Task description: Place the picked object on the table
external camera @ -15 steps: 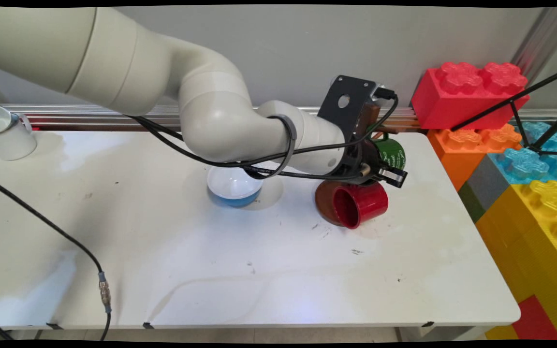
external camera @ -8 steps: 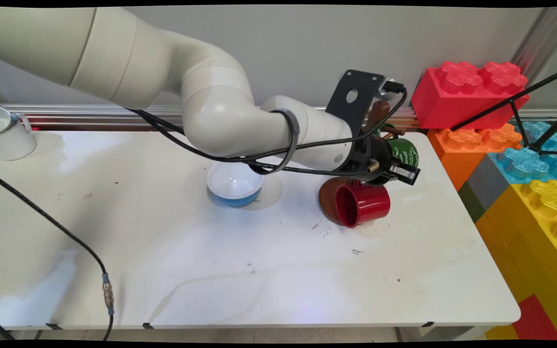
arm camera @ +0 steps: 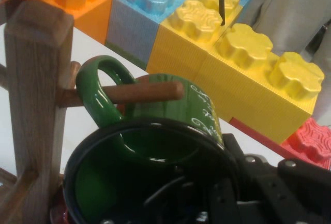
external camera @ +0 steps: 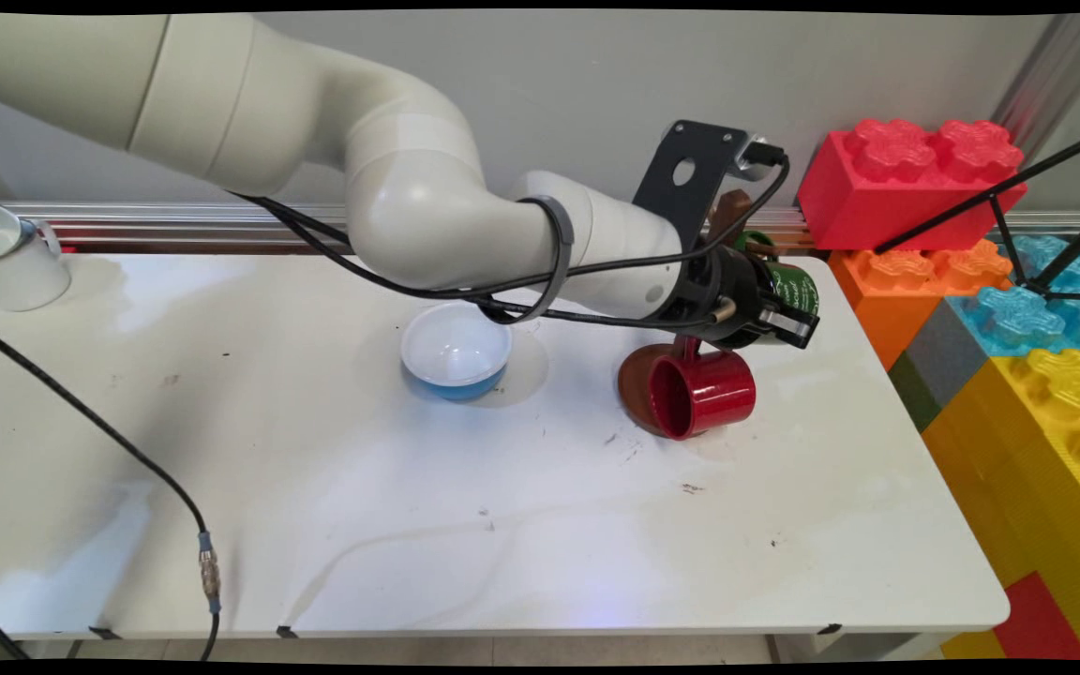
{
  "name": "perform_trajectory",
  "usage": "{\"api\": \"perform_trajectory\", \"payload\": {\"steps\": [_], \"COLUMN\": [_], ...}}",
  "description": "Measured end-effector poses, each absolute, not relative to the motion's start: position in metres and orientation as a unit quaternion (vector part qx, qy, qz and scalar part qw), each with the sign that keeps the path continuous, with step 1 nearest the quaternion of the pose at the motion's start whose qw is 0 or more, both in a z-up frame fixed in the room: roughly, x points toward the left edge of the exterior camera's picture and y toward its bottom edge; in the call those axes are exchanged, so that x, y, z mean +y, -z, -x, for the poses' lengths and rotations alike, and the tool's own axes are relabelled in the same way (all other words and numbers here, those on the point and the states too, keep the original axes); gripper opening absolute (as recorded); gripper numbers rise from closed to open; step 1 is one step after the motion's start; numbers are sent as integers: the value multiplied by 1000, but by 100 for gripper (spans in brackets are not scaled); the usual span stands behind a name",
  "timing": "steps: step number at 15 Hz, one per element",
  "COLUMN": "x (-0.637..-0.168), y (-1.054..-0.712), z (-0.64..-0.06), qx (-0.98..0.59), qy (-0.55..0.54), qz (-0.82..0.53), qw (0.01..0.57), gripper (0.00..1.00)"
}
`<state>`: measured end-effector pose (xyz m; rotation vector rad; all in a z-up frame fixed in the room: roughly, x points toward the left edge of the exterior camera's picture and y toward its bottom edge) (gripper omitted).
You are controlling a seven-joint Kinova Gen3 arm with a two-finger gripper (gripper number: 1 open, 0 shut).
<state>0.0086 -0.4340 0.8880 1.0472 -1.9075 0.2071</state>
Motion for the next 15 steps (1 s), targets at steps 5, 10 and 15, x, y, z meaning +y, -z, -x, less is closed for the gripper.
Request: {"api": "perform_trajectory", "payload": {"steps": [5, 10, 15], "x": [-437, -437, -430], "y": [-890, -892, -895], "z": [-13, -17, -16], "qx": [-779, -783, -787], "qy": [-85, -83, -73], "qz": [-415, -405, -394], "qw": [462, 465, 468], "gripper": [0, 0, 0]}}
